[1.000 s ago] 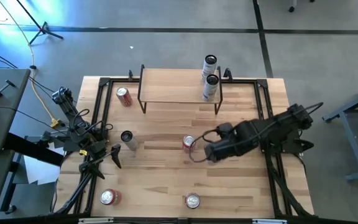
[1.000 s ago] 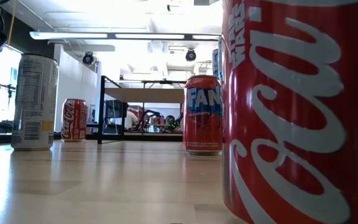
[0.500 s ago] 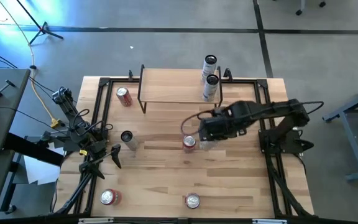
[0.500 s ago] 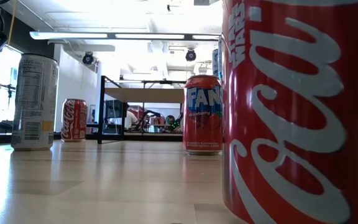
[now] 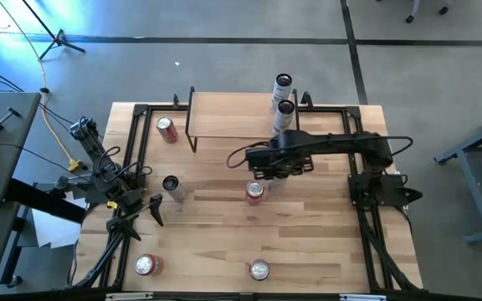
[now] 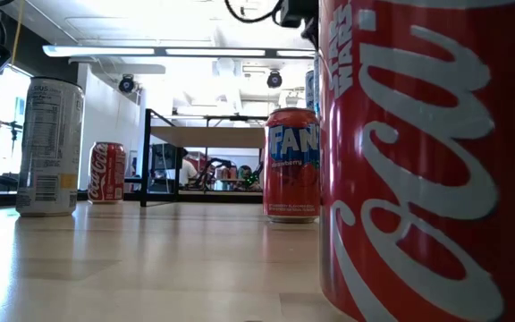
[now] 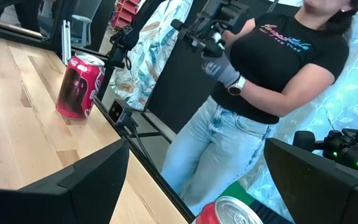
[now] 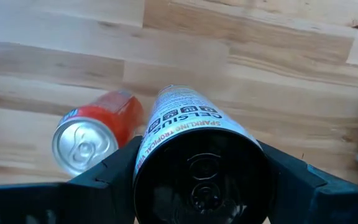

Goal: Place canned beverage on shelf
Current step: Move the bottom white yellow soda can to the center of the table

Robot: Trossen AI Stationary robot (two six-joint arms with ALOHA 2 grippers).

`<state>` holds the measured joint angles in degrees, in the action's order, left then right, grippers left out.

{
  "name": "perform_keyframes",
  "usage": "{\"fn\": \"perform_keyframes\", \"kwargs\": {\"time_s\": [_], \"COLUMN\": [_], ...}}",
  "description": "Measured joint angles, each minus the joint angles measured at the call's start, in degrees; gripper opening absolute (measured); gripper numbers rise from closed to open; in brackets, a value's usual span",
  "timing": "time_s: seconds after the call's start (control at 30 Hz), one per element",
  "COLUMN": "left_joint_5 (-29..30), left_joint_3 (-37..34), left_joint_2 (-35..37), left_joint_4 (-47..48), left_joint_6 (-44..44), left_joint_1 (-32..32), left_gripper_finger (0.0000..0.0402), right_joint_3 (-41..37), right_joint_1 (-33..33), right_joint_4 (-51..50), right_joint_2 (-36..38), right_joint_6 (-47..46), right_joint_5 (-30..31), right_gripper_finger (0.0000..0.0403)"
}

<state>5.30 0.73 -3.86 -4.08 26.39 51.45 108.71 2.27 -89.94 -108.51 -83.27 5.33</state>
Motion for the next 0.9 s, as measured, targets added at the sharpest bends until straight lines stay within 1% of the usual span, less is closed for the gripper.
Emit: {"fn": "perform_keyframes", "kwargs": {"time_s": [0.23, 0.4, 0.9], "left_joint_5": [0.0, 0.0, 0.0], "left_joint_3": [0.0, 0.0, 0.0], "left_joint_2": [0.0, 0.0, 0.0], "left_joint_4": [0.0, 0.0, 0.0], "left_joint_6": [0.0, 0.0, 0.0], "left_joint_1": [0.0, 0.0, 0.0], "left_gripper_finger": [0.036, 0.036, 0.036], "right_joint_3": [-1.2, -3.9, -10.0], "right_joint_1": [-0.5, -0.8, -2.7], "right_joint_4": [0.0, 0.8, 10.9], "right_joint_2": [-0.5, -0.5, -0.5], "right_joint_6": [1.3, 2.6, 6.7], "right_joint_5": [2.4, 2.3, 2.1], "right_gripper_finger": [0.0242, 0.0246, 0.0247]}}
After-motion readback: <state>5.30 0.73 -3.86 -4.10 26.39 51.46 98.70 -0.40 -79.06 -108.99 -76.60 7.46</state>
